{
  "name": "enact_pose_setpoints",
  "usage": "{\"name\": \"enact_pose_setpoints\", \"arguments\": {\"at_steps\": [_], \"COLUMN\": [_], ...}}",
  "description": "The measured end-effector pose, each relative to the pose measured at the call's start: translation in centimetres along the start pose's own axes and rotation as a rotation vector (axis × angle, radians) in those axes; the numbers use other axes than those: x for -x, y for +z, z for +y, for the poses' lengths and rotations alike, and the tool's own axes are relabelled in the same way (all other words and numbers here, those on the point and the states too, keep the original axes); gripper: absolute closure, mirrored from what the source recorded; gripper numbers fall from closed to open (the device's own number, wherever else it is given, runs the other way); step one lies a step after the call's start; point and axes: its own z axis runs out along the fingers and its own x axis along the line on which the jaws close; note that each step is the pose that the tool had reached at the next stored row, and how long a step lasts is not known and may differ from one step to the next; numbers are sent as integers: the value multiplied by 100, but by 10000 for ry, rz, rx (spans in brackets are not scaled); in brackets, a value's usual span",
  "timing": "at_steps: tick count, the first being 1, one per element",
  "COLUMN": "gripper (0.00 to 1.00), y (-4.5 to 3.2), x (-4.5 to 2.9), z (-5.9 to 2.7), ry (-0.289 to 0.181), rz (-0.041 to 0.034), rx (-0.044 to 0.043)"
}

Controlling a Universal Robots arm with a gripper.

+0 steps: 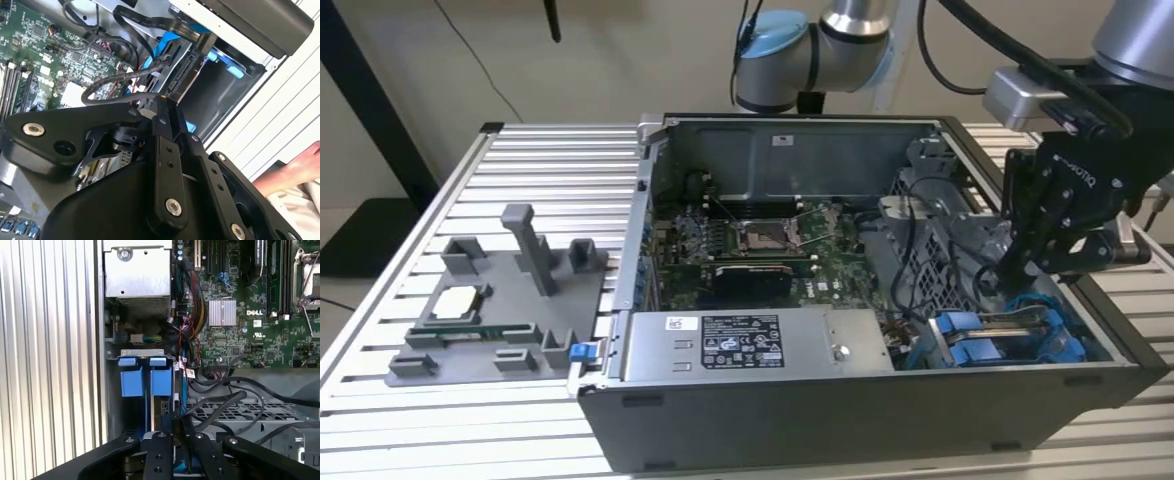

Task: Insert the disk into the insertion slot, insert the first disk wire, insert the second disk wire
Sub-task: 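Insert the first disk wire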

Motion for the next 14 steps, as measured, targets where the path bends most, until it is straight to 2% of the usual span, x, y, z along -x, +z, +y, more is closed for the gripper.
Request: {"name": "enact_pose_setpoints", "arguments": {"at_steps": [4,14], "gripper": [100,100], "y": [21,21], "x": [-33,-33], "z": [-2,-2], "ry": [0,0], "rz": [-68,-72], "rx": [-26,-26]}}
